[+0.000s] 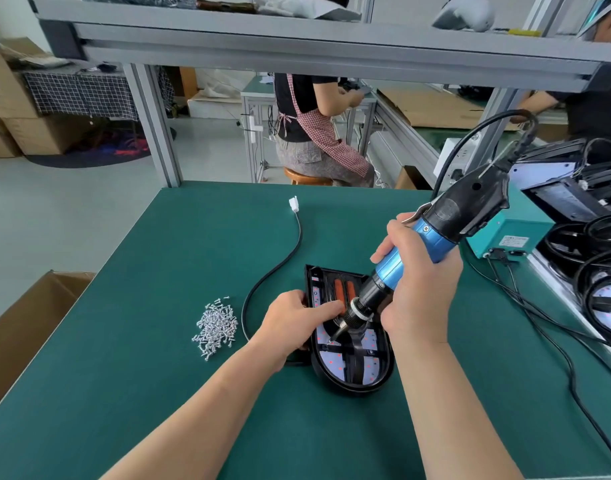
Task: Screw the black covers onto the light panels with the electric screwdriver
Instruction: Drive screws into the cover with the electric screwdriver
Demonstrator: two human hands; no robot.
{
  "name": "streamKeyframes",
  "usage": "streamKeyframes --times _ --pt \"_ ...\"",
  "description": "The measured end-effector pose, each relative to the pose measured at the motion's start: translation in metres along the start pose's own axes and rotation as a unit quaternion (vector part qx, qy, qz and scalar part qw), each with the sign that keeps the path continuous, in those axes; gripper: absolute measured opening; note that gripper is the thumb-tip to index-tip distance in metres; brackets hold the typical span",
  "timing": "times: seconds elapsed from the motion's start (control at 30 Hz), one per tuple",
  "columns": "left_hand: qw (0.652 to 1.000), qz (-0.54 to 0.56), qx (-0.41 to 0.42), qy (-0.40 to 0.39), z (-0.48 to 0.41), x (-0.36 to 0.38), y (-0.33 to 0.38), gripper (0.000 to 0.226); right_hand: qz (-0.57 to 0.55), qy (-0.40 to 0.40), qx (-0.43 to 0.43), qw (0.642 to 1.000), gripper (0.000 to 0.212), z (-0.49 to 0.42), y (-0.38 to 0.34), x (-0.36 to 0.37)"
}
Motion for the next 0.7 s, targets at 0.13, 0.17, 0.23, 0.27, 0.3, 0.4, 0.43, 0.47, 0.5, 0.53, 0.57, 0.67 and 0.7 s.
streamKeyframes --times 0.13,0.17,0.23,0.27,0.3,0.4,0.43,0.47,0.5,0.53,0.57,0.67,0.7 --pt "1.000 0.006 -0.006 -0.003 -0.001 0.001 -0.002 0.038 0.002 -0.006 0.002 1.000 0.020 0.000 0.005 0.001" --pt "1.000 0.006 -0.010 -0.004 -0.001 0.001 -0.002 0.039 -0.001 -0.005 0.005 1.000 0.020 0.001 0.006 0.001" --pt "1.000 0.010 -0.013 -0.004 -0.001 0.001 -0.002 0.037 -0.003 -0.003 0.009 1.000 0.019 0.002 0.008 0.002" --pt "1.000 0.013 -0.011 -0.004 -0.001 0.001 -0.002 0.037 -0.003 -0.003 0.011 1.000 0.019 0.001 0.009 0.002" --pt "1.000 0.016 -0.010 -0.004 -0.001 0.002 -0.002 0.037 -0.004 -0.004 0.011 1.000 0.019 0.001 0.009 0.002" --pt "0.999 0.028 -0.012 -0.011 0.000 0.003 -0.003 0.037 0.003 -0.020 0.013 1.000 0.019 -0.001 0.009 0.004" --pt "0.999 0.031 -0.012 -0.012 -0.001 0.003 -0.004 0.037 0.005 -0.030 0.014 0.999 0.019 -0.001 0.009 0.005" --pt "0.999 0.034 -0.011 -0.011 -0.001 0.003 -0.005 0.037 0.006 -0.041 0.015 0.999 0.019 -0.001 0.010 0.007" --pt "0.999 0.036 -0.009 -0.009 -0.002 0.003 -0.005 0.035 0.005 -0.052 0.016 0.999 0.019 0.000 0.010 0.008" --pt "0.999 0.039 -0.006 -0.007 -0.002 0.003 -0.006 0.033 0.007 -0.063 0.015 0.998 0.019 0.000 0.011 0.010" --pt "0.999 0.042 -0.004 -0.007 -0.002 0.004 -0.006 0.032 0.012 -0.072 0.011 0.997 0.017 0.001 0.012 0.011" --pt "0.999 0.049 -0.003 -0.002 -0.002 0.005 -0.006 0.034 0.029 -0.095 -0.008 0.995 0.014 0.003 0.012 0.014" --pt "0.999 0.049 -0.003 0.002 -0.002 0.005 -0.007 0.036 0.032 -0.100 -0.012 0.994 0.014 0.003 0.013 0.014"
Point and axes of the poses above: each hand's wrist, its own z-axis away from the middle knuckle, its own x-axis out of the palm, y = z × x, the point moved 2 cm from there along -z, towards the middle knuckle, and after that the axes turned 3 degrees about x, right-handed, at the moved point
